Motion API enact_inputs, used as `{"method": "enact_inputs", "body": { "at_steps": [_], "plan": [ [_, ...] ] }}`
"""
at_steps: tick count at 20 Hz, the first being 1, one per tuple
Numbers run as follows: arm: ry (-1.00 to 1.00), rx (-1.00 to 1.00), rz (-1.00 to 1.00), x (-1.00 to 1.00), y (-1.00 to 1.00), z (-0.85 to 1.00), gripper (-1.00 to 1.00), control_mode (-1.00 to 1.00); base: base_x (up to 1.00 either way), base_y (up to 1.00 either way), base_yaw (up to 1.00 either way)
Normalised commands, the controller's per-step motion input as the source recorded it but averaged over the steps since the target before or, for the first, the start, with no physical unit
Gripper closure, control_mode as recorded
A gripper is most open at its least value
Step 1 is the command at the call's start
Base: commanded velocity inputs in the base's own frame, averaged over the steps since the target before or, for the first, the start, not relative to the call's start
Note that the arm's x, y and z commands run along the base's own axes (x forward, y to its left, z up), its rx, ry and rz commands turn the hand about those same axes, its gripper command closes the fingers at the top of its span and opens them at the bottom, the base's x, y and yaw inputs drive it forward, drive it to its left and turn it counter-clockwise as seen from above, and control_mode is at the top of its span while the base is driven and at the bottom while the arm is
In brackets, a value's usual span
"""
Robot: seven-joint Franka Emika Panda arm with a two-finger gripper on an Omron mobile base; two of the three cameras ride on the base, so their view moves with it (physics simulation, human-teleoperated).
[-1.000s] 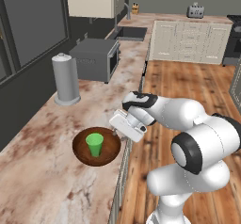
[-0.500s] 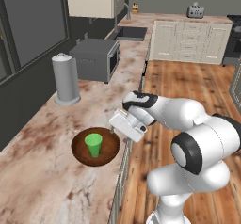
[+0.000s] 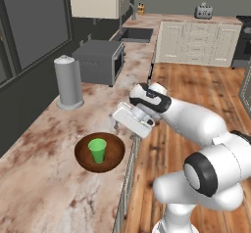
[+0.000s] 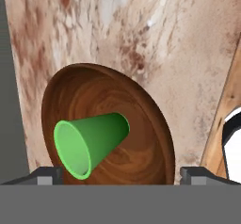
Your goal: Place the cup inside the bowl on the dining table and move the bowl to any counter.
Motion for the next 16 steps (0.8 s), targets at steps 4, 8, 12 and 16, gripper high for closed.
{"method": "enact_inputs", "body": {
  "at_steps": [4, 8, 12, 16],
  "plan": [
    [0.00, -0.02, 0.00, -0.30, -0.13, 0.22, -1.00, -1.00, 0.00, 0.00, 0.00],
    [0.00, -0.02, 0.00, -0.14, -0.47, 0.17, -1.00, -1.00, 0.00, 0.00, 0.00],
    [0.00, -0.03, 0.00, -0.06, -0.73, 0.18, -1.00, -1.00, 0.00, 0.00, 0.00],
    [0.00, -0.06, 0.00, -0.05, -0.75, 0.04, -1.00, -1.00, 0.00, 0.00, 0.00]
  ]
}}
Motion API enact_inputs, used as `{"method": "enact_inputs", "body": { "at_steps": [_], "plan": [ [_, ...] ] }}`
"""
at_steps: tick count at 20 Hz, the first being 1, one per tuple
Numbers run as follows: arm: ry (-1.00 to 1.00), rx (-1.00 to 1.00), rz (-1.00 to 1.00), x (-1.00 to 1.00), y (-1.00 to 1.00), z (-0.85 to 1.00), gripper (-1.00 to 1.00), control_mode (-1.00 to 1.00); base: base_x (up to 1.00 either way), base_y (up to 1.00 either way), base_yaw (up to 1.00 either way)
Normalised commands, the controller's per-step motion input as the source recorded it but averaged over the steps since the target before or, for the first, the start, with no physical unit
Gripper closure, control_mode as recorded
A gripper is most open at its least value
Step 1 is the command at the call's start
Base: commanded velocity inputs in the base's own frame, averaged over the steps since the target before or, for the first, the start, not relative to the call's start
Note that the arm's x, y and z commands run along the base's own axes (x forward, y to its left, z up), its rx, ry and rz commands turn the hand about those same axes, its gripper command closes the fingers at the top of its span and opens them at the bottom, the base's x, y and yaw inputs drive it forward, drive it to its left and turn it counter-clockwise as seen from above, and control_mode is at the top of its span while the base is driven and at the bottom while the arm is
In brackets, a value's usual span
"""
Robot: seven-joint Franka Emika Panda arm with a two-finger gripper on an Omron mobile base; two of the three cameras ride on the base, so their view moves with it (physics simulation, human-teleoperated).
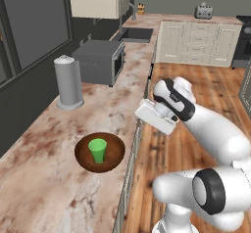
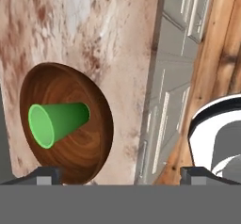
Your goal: Place the cup inside the bowl on the dining table and move the bowl to any counter.
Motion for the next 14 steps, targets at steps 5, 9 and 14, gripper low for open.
{"method": "enact_inputs", "body": {
  "at_steps": [5, 9, 14],
  "plan": [
    [0.00, -0.09, 0.00, -0.11, -0.43, 0.05, -1.00, -1.00, 0.00, 0.00, 0.00],
    [0.00, -0.12, 0.00, -0.34, -0.14, 0.09, -1.00, -1.00, 0.00, 0.00, 0.00],
    [0.00, -0.15, 0.00, -0.55, -0.17, 0.00, -1.00, -1.00, 0.00, 0.00, 0.00]
  ]
}}
